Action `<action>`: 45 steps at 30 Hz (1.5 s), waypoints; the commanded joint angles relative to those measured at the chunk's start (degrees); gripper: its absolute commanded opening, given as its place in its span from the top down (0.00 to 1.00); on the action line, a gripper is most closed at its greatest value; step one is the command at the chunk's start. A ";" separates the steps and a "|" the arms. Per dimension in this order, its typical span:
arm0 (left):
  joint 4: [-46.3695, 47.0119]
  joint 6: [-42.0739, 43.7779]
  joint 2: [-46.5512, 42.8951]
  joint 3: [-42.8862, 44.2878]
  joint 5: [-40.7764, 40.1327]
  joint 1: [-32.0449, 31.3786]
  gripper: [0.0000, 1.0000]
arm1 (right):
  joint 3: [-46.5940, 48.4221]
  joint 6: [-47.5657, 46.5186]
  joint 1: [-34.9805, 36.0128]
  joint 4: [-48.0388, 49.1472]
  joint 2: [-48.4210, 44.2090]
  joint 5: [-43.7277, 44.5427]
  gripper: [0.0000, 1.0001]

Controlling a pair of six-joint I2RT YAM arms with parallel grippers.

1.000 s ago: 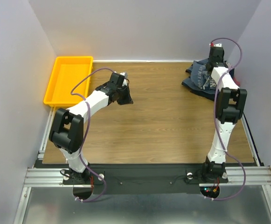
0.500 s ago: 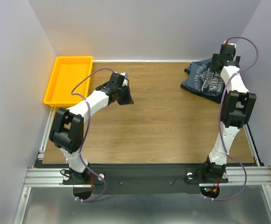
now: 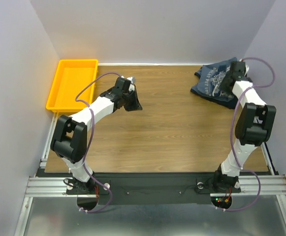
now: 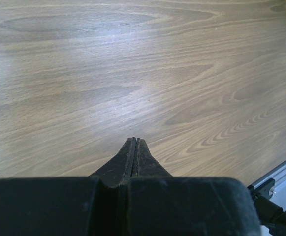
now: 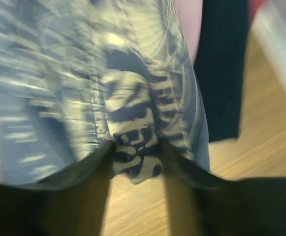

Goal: Fold and stack the tank tops
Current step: Neatly place the folded tank top to the corner

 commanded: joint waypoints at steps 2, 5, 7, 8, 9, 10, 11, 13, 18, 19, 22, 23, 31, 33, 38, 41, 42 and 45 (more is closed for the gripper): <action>1.68 0.47 -4.59 -1.21 1.00 -0.35 1.00 | -7.41 6.58 -2.95 3.34 3.58 0.44 0.60; 1.94 0.47 -5.38 -2.27 0.56 -0.35 1.00 | -9.35 8.51 -5.85 4.66 3.15 -1.49 0.71; 1.94 0.47 -5.74 -2.54 0.38 -0.35 1.00 | -9.36 8.78 -6.21 5.10 2.62 -2.81 0.71; 1.94 0.38 -5.82 -2.54 0.47 -0.35 1.00 | -9.36 8.95 -6.22 5.19 1.75 -4.64 0.71; 2.12 0.29 -6.09 -2.45 0.29 -0.35 1.00 | -9.44 9.30 -6.22 5.54 1.13 -5.44 0.71; 2.12 0.29 -6.26 -2.27 0.29 -0.35 1.00 | -9.53 9.31 -6.13 5.72 0.52 -6.15 0.71; 2.03 0.29 -6.53 -2.19 0.29 -0.35 1.00 | -9.53 9.40 -6.21 5.72 -0.36 -6.76 0.69; 1.94 0.47 -7.66 -1.84 -0.23 -0.27 1.00 | -9.97 9.66 -6.22 5.72 -3.07 -8.69 0.60; 1.94 0.56 -9.25 -1.13 -0.06 -0.35 1.00 | -13.13 10.36 -5.87 7.12 -10.11 -17.49 0.29; 1.94 0.64 -9.69 -0.78 0.12 -0.35 0.99 | -14.70 10.62 -4.73 7.38 -12.91 -17.67 0.17; 1.94 0.99 -11.01 -0.60 -0.58 -0.35 0.97 | -19.09 10.89 -0.09 9.23 -18.10 -17.76 0.00; 2.03 1.17 -11.45 -0.60 -0.85 -0.35 0.96 | -19.98 11.06 1.59 9.67 -21.60 -16.97 0.00; 1.06 2.23 -17.24 -1.48 -6.46 -0.27 0.94 | -31.14 11.94 25.92 14.76 -35.86 -12.22 0.00; 1.15 2.40 -18.48 -2.71 -7.52 -0.27 0.93 | -35.89 12.73 28.75 16.34 -38.33 -12.40 0.00; 1.94 2.31 -21.20 -5.95 -10.34 -0.27 0.92 | -43.28 14.23 30.70 18.99 -45.98 -11.69 0.00; 2.64 1.61 -22.26 -7.71 -10.69 -0.27 0.92 | -45.04 13.35 30.70 18.81 -48.78 -9.41 0.00; 3.25 1.35 -22.70 -8.07 -10.69 -0.18 0.92 | -45.21 13.09 30.70 18.81 -49.32 -8.88 0.00; 3.35 1.00 -23.05 -8.69 -11.04 -0.27 0.92 | -44.95 12.30 30.70 18.81 -50.38 -8.70 0.00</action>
